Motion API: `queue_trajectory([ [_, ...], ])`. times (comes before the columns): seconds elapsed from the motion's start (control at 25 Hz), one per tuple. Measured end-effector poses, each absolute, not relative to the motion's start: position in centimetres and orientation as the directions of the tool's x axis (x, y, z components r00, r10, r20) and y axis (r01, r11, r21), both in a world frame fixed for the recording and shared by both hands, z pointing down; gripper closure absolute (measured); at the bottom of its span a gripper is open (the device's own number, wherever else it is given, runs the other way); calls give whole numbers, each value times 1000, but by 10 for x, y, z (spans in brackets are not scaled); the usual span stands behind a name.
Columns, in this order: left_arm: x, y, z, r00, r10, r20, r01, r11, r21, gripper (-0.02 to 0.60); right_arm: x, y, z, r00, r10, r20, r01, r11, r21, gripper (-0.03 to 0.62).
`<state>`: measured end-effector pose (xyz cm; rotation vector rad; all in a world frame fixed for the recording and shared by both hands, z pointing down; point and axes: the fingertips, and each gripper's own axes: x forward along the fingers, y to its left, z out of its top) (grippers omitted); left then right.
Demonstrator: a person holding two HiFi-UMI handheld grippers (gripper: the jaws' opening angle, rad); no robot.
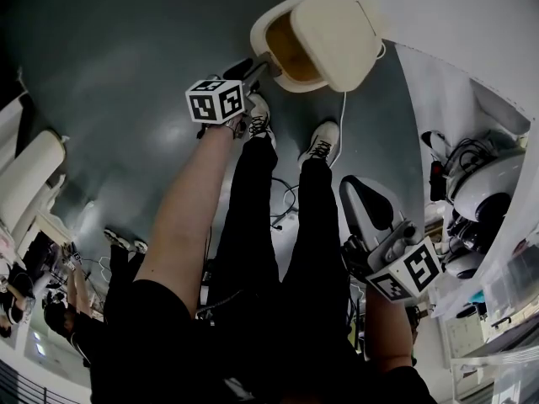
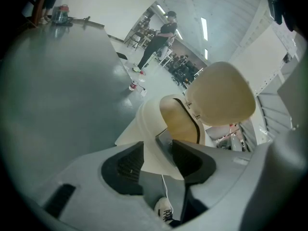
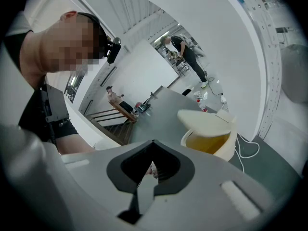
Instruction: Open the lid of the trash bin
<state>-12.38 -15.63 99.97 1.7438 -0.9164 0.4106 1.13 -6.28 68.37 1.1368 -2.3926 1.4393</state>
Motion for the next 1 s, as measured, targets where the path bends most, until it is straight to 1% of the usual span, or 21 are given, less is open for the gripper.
queue_trajectory([
  [0.44, -122, -156, 995, 641, -396, 657, -755, -174, 632, 394, 9, -51, 685, -714, -536, 451, -650, 267, -711, 586],
  [0.64, -124, -155, 994, 627, -403, 666, -763, -144, 630, 399, 9, -45, 681, -716, -541, 442, -647, 275, -711, 585],
  [0.68, -123, -155, 992, 629, -403, 665, -760, -136, 636, 408, 10, -45, 678, -716, -543, 439, -646, 277, -711, 586],
  [0.72, -121, -155, 990, 630, -401, 665, -759, -138, 636, 433, 12, -45, 676, -716, -545, 437, -646, 281, -710, 586],
  [0.88, -120, -159, 973, 609, -419, 674, -782, -169, 600, 580, 18, -45, 661, -720, -547, 427, -647, 304, -700, 586],
  [1.0, -120, -161, 944, 620, -454, 639, -766, -175, 619, 580, 23, -42, 647, -724, -548, 419, -646, 326, -690, 585],
])
